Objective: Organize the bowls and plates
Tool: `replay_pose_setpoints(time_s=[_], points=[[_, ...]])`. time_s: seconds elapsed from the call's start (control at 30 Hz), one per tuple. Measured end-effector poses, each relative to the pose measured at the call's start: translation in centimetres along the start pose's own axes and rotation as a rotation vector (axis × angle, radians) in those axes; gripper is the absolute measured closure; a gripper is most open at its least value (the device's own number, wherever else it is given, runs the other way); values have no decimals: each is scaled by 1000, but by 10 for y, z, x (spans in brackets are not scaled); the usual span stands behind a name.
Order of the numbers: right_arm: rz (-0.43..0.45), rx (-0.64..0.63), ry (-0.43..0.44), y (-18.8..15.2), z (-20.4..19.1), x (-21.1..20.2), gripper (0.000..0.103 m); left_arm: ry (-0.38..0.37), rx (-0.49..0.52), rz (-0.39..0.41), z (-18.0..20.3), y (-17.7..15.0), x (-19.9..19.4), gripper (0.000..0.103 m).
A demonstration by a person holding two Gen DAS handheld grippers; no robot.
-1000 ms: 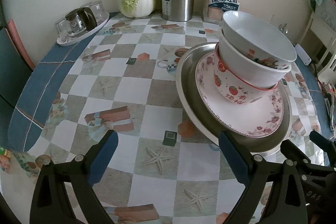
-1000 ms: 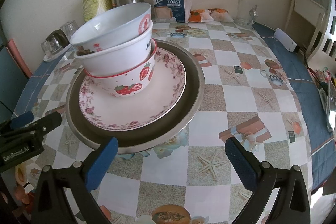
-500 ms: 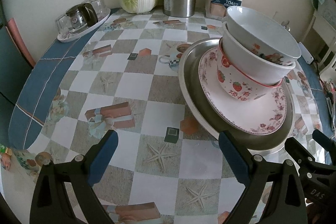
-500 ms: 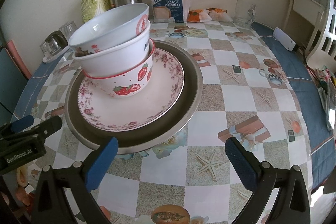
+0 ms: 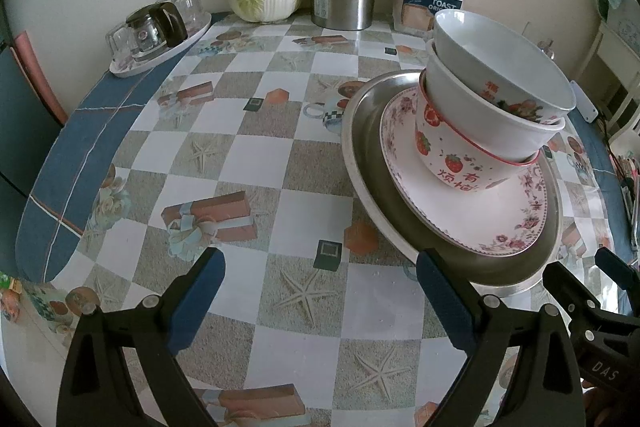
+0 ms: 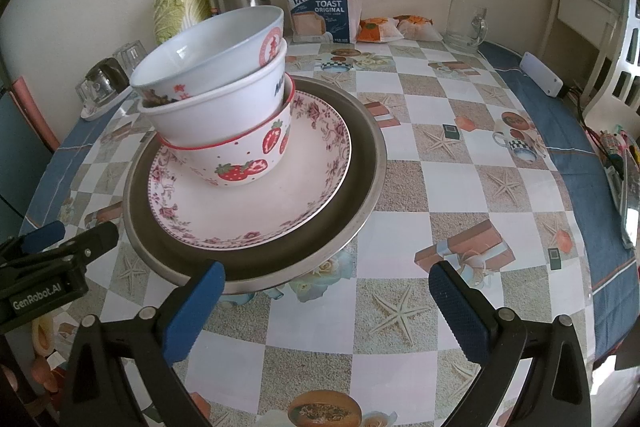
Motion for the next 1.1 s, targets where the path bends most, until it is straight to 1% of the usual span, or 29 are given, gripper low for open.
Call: replay_pose_setpoints(time_s=[0.53,0.93,1.1], points=[[-2,-2,-1,-1,0,0,0,-2,0,-7,0,-2,2,6],[-9,3,-7,-1,1,1,0,24,-14,25,-1,1,-7,6],[-10,2,-7,-2,1,1,0,22,-14,30,-1,2,-9,6]])
Point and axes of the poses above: each gripper's, at about its wrist camera, not at the fingertips, and x roughly the way its jaws point, z to its right, y to its top, the point moved 4 cm from there along x, roughly the way its jaws point, and after that the axes turned 6 degrees about x, right-handed, at the moved point
